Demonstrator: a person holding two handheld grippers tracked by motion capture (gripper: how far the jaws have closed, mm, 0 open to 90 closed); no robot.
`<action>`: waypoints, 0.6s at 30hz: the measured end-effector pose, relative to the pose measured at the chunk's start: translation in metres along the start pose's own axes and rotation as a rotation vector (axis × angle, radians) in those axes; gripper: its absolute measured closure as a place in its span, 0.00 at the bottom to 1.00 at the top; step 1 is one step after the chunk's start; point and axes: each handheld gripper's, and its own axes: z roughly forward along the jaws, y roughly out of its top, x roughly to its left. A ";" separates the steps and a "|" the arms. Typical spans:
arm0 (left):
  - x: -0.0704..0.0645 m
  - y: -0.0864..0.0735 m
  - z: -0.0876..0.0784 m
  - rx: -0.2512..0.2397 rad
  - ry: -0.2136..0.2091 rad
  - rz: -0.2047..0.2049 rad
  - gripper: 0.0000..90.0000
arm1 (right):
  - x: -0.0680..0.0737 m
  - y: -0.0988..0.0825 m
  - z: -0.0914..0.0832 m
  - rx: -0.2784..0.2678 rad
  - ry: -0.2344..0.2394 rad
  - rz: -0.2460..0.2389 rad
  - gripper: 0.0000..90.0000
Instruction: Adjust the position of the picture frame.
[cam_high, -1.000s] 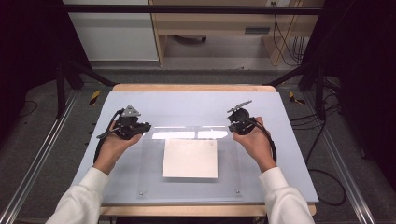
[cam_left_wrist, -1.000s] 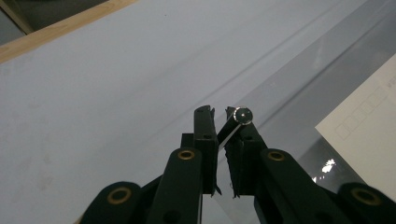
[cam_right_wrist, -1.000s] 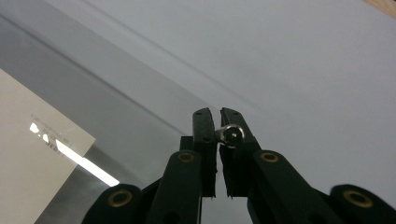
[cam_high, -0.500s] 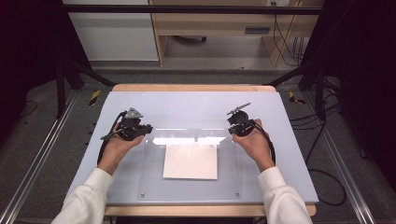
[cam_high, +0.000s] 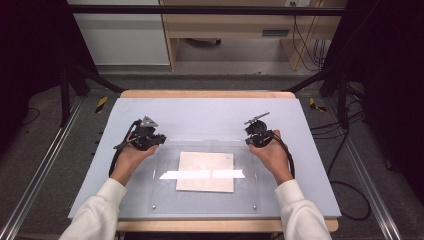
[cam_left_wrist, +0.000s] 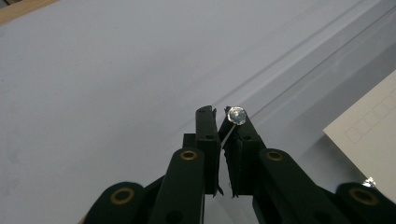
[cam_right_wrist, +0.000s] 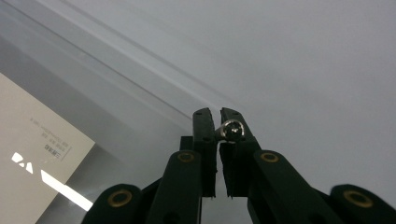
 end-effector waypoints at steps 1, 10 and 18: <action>0.000 0.000 0.000 0.000 0.000 0.000 0.93 | -0.001 0.000 0.001 0.001 0.002 -0.005 0.95; 0.002 -0.007 0.004 0.006 0.012 -0.008 0.93 | 0.001 -0.002 0.010 -0.012 0.018 0.014 0.95; 0.004 -0.011 0.007 0.005 0.012 -0.025 0.93 | 0.000 -0.004 0.016 -0.016 0.029 0.024 0.95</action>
